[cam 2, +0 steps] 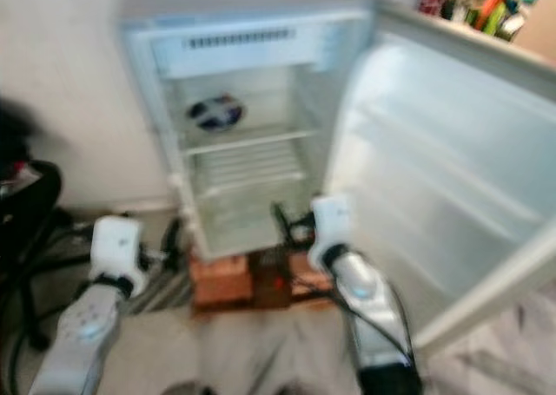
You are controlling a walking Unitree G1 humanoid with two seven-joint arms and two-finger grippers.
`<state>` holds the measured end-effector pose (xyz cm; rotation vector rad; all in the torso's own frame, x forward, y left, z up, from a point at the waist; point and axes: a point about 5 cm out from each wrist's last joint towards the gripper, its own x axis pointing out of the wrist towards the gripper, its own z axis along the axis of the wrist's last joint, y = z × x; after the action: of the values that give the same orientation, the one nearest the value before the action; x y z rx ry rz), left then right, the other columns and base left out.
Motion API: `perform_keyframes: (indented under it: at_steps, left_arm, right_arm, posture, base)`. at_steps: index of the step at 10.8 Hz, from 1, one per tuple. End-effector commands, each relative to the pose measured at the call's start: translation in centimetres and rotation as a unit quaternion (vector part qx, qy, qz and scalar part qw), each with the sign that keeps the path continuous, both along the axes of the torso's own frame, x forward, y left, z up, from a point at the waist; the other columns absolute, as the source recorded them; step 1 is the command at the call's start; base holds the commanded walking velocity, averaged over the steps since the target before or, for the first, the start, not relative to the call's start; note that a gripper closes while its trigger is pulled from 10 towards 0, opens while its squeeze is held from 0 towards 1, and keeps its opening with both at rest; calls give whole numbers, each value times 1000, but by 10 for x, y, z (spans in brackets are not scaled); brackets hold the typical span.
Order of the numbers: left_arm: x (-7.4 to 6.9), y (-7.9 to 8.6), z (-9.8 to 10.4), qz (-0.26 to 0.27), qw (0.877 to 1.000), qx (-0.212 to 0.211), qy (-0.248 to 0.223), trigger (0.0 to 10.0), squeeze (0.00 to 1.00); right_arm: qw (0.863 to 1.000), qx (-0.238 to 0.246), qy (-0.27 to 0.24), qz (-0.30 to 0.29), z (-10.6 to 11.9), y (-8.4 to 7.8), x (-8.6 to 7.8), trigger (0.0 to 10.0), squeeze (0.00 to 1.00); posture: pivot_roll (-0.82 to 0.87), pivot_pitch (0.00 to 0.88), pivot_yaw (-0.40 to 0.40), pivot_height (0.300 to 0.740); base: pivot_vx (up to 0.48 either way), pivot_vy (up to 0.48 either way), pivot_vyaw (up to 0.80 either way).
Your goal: Restocking fridge
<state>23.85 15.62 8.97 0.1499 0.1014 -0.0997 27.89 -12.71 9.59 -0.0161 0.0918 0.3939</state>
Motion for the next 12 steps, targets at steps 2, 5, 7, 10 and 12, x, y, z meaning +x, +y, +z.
perform_keyframes:
  at_steps: [2,5,7,10,12]
  left_arm:
    - [-2,-7,-3,-6,1000,0,10,10000,0]
    - [-2,-7,-4,-7,1000,6,10,10000,0]
    - [-2,-7,-6,-4,1000,12,16,10000,0]
    - [0,-7,-5,-8,999,38,9,10000,0]
    - [1,-4,-5,-10,999,45,9,10000,0]
  right_arm:
    - [1000,-6,0,-4,0,-6,1,10000,0]
    - [1000,-8,3,2,-2,-4,0,10000,0]
    - [1000,-6,5,3,-2,-4,-1,10000,0]
    - [1000,-3,0,0,-1,-4,0,10000,0]
    - [1000,-6,-7,-4,1,-6,2,10000,0]
  posture:
    - [67,71,11,740]
    - [68,71,9,740]
    - [66,73,11,740]
    - [66,74,10,740]
    - [64,75,14,740]
  base:
    - [-347,-328,0]
    - [-368,-309,0]
    - [-328,-349,0]
    - [-101,-124,0]
    - [0,0,0]
